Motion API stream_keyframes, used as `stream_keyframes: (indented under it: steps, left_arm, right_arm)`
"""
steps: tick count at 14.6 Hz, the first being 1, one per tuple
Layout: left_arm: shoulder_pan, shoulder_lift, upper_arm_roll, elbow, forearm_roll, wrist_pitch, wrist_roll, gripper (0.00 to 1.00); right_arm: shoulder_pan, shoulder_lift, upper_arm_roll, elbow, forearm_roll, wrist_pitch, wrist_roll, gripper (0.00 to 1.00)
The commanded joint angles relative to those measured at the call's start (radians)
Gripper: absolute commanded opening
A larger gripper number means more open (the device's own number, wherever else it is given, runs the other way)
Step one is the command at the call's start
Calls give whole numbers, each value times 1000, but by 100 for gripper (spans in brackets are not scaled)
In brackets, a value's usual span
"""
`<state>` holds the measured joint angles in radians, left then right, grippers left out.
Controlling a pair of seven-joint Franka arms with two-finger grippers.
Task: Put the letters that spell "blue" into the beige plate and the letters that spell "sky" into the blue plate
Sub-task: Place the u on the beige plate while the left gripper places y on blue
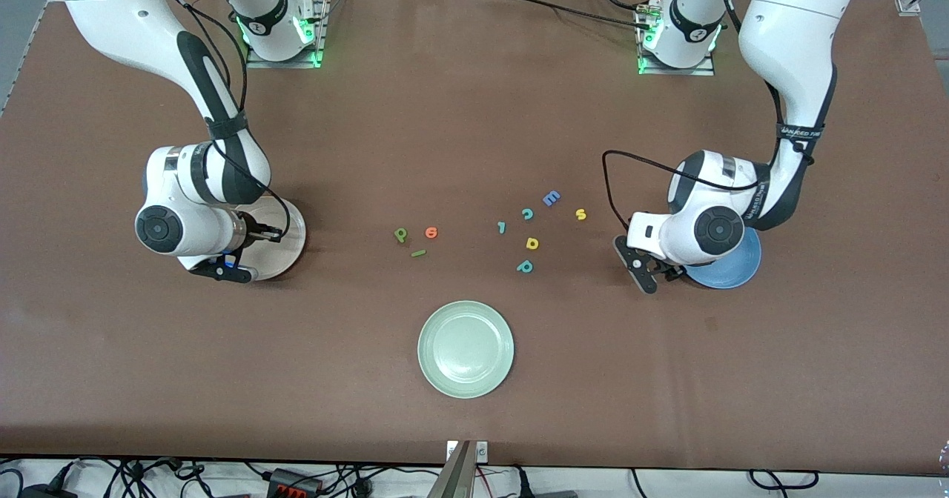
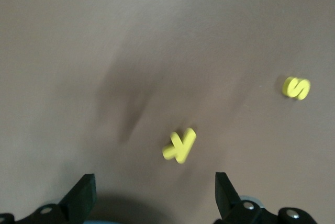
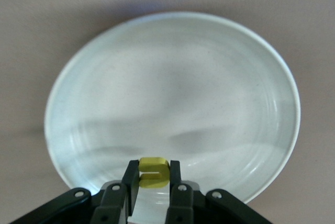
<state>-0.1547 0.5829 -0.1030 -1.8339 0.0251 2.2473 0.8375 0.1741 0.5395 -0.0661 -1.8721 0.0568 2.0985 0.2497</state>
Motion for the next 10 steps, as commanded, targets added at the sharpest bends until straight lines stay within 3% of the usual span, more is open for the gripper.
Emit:
stream_keyframes:
  steps: [1, 2, 4, 5, 8, 10]
  left_arm:
    - [-17, 9, -3, -71, 21, 124, 149, 100]
    - [-29, 0, -3, -96, 35, 129, 152, 100]
    - [-34, -8, -3, -111, 70, 147, 152, 100]
    - [-36, -2, -3, -110, 96, 153, 152, 95]
    - [-34, -3, -4, -110, 127, 153, 155, 44]
    - [-40, 0, -4, -110, 127, 153, 153, 38]
  right_arm:
    - [-16, 2, 11, -21, -6, 9, -15, 67]
    - [-22, 5, 9, -16, -6, 6, -17, 100]
    - [-13, -15, 12, 1, -6, -8, -15, 100]
    - [1, -27, 17, 16, -6, -14, -15, 100]
    - [85, -23, 20, 63, 9, -3, -1, 100]
    - [168, -13, 20, 93, 12, 6, 3, 100]
